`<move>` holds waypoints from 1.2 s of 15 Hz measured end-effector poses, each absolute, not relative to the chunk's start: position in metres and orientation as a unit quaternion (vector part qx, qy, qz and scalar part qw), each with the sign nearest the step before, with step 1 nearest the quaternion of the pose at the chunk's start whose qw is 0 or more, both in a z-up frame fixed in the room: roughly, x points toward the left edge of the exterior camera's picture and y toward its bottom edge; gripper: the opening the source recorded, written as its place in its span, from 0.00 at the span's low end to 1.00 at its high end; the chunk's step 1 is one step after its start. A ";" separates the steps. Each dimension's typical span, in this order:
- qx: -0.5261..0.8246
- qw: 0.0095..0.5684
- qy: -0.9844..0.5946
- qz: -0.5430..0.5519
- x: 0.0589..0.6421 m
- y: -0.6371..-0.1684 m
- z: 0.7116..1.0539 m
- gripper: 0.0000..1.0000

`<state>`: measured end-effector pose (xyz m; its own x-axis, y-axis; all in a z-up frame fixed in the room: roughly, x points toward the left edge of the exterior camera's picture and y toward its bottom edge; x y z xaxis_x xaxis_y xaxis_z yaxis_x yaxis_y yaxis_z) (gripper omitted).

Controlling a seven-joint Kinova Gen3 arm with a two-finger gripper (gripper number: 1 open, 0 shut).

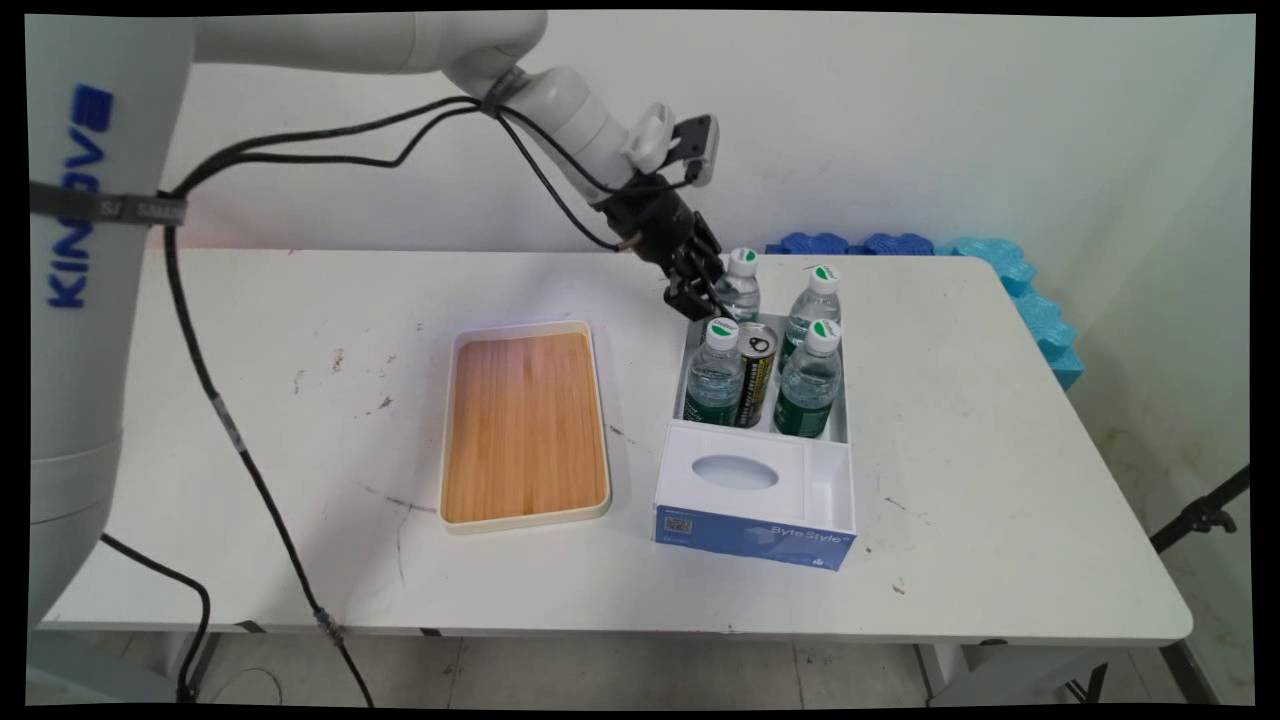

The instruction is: Place the picked object on the tray

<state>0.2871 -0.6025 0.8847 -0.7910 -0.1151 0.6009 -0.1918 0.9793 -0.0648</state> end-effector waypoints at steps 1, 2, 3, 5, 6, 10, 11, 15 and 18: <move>0.089 0.317 -0.942 0.063 0.290 -0.600 0.891 0.00; 0.097 0.322 -0.939 0.065 0.293 -0.598 0.898 0.00; 0.104 0.327 -0.937 0.069 0.297 -0.596 0.905 0.00; 0.120 0.337 -0.930 0.079 0.308 -0.590 0.922 0.00; 0.128 0.342 -0.927 0.084 0.314 -0.587 0.930 0.00; 0.162 0.355 -0.914 0.109 0.346 -0.567 0.958 0.00; 0.173 0.357 -0.911 0.115 0.357 -0.560 0.963 0.00; 0.219 0.359 -0.897 0.134 0.395 -0.532 0.975 0.00; 0.255 0.354 -0.888 0.147 0.424 -0.509 0.971 0.00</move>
<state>0.4241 -0.5091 0.9714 -0.6201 -0.3483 0.7030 -0.5558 0.8275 -0.0802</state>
